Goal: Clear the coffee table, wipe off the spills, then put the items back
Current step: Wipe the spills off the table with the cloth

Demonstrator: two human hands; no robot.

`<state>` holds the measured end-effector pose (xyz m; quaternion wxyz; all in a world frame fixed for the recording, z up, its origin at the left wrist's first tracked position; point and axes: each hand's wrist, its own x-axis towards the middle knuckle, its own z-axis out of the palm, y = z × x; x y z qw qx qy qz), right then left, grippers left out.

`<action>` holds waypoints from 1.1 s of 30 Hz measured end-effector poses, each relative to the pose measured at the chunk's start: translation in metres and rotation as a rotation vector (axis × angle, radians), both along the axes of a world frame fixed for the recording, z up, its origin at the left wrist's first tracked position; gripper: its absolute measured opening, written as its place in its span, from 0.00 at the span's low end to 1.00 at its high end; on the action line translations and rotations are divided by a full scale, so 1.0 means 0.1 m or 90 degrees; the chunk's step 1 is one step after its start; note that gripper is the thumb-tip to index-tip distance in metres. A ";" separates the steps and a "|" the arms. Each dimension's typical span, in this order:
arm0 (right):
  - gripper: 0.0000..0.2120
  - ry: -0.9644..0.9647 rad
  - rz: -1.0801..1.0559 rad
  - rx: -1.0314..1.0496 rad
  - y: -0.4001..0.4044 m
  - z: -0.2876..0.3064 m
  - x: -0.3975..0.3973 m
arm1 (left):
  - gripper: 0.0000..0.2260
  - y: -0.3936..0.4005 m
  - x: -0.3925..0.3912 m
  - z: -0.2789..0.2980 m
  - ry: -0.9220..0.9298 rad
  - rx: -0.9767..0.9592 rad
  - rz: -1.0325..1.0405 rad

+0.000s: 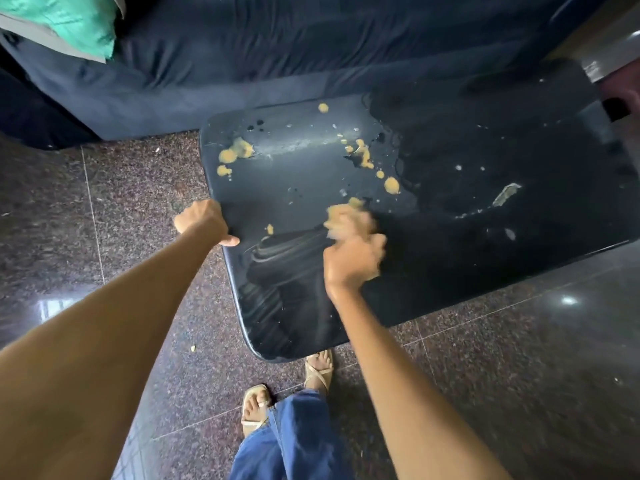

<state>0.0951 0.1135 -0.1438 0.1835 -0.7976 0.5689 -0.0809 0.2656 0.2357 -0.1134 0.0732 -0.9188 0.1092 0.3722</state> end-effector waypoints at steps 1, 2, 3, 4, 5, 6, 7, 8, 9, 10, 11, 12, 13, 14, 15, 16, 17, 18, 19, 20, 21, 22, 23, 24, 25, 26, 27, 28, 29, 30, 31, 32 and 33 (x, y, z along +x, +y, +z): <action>0.24 -0.014 0.124 -0.008 0.20 0.00 0.05 | 0.40 -0.06 0.01 0.03 0.000 0.024 -0.022; 0.26 -0.011 0.314 -0.038 0.39 0.03 0.05 | 0.45 -0.12 0.01 0.07 0.006 0.046 -0.035; 0.27 -0.015 0.516 -0.104 0.45 0.02 0.04 | 0.51 -0.19 0.02 0.10 0.012 0.066 -0.039; 0.27 -0.040 0.682 -0.146 0.34 0.03 0.06 | 0.54 -0.23 0.03 0.12 0.013 0.078 -0.039; 0.26 -0.063 0.759 -0.167 0.10 -0.01 0.07 | 0.56 -0.28 0.03 0.12 0.011 0.086 -0.044; 0.26 -0.071 0.757 -0.158 -0.13 0.01 0.05 | 0.57 -0.28 0.04 0.12 0.002 0.085 -0.052; 0.28 -0.072 0.690 -0.134 -0.38 -0.01 0.00 | 0.58 -0.27 0.05 0.11 -0.004 0.084 -0.063; 0.29 -0.061 0.573 -0.118 -0.65 -0.05 -0.10 | 0.58 -0.25 0.05 0.11 -0.008 0.078 -0.068; 0.29 -0.045 0.437 -0.107 -0.92 -0.10 -0.17 | 0.58 -0.23 0.06 0.10 -0.015 0.069 -0.063; 0.28 -0.035 0.298 -0.099 -1.15 -0.13 -0.23 | 0.58 -0.21 0.07 0.08 -0.021 0.061 -0.055; 0.25 -0.027 0.164 -0.082 -1.30 -0.14 -0.25 | 0.58 -0.21 0.07 0.07 -0.024 0.057 -0.050; 0.24 -0.014 0.039 -0.059 -1.33 -0.14 -0.21 | 0.58 -0.21 0.08 0.07 -0.024 0.053 -0.042; 0.23 0.011 -0.055 -0.035 -1.25 -0.11 -0.11 | 0.58 -0.22 0.08 0.07 -0.024 0.049 -0.035; 0.22 0.031 -0.085 -0.014 -1.08 -0.06 -0.01 | 0.58 -0.22 0.07 0.07 -0.023 0.048 -0.028; 0.23 0.041 -0.039 -0.007 -0.88 -0.04 0.08 | 0.59 -0.23 0.07 0.07 -0.024 0.051 -0.025; 0.23 0.039 0.071 -0.012 -0.67 -0.01 0.13 | 0.59 -0.23 0.06 0.07 -0.026 0.056 -0.022; 0.24 0.027 0.222 -0.028 -0.51 0.00 0.14 | 0.59 -0.25 0.06 0.07 -0.030 0.061 -0.020; 0.26 0.015 0.381 -0.058 -0.40 0.01 0.12 | 0.59 -0.25 0.06 0.08 -0.033 0.065 -0.019; 0.27 -0.003 0.525 -0.114 -0.44 0.00 0.10 | 0.59 -0.27 0.06 0.08 -0.037 0.070 -0.021; 0.27 -0.027 0.625 -0.158 -0.56 0.02 0.09 | 0.59 -0.26 0.06 0.10 -0.039 0.073 -0.022; 0.27 -0.045 0.674 -0.185 -0.74 0.01 0.07 | 0.59 -0.27 0.06 0.10 -0.041 0.073 -0.024; 0.26 -0.045 0.666 -0.180 -0.92 0.01 0.04 | 0.59 -0.28 0.05 0.10 -0.043 0.071 -0.024; 0.26 -0.039 0.590 -0.166 -1.10 0.00 0.01 | 0.59 -0.28 0.04 0.10 -0.043 0.067 -0.025; 0.25 -0.024 0.464 -0.138 -1.28 -0.04 -0.02 | 0.59 -0.27 0.03 0.09 -0.039 0.060 -0.022; 0.25 -0.014 0.326 -0.106 -1.45 -0.07 -0.01 | 0.58 -0.25 0.03 0.09 -0.039 0.055 -0.019; 0.24 -0.004 0.205 -0.078 -1.60 -0.08 0.03 | 0.58 -0.23 0.02 0.08 -0.040 0.054 -0.018; 0.23 0.008 0.111 -0.054 -1.71 -0.09 0.11 | 0.58 -0.22 0.02 0.07 -0.037 0.057 -0.021; 0.22 0.021 0.045 -0.037 -1.74 -0.09 0.22 | 0.58 -0.22 0.03 0.08 -0.028 0.064 -0.027; 0.22 0.032 0.007 -0.029 -1.71 -0.05 0.33 | 0.58 -0.23 0.04 0.09 -0.019 0.072 -0.034; 0.22 0.034 0.011 -0.032 -1.63 -0.01 0.42 | 0.58 -0.26 0.05 0.10 -0.009 0.081 -0.039; 0.21 0.022 0.059 -0.043 -1.50 0.02 0.49 | 0.58 -0.30 0.05 0.11 -0.003 0.094 -0.046; 0.21 0.001 0.155 -0.056 -1.35 0.04 0.50 | 0.58 -0.33 0.05 0.12 0.000 0.109 -0.054; 0.21 -0.026 0.290 -0.057 -1.20 0.02 0.48 | 0.57 -0.35 0.06 0.11 -0.001 0.125 -0.065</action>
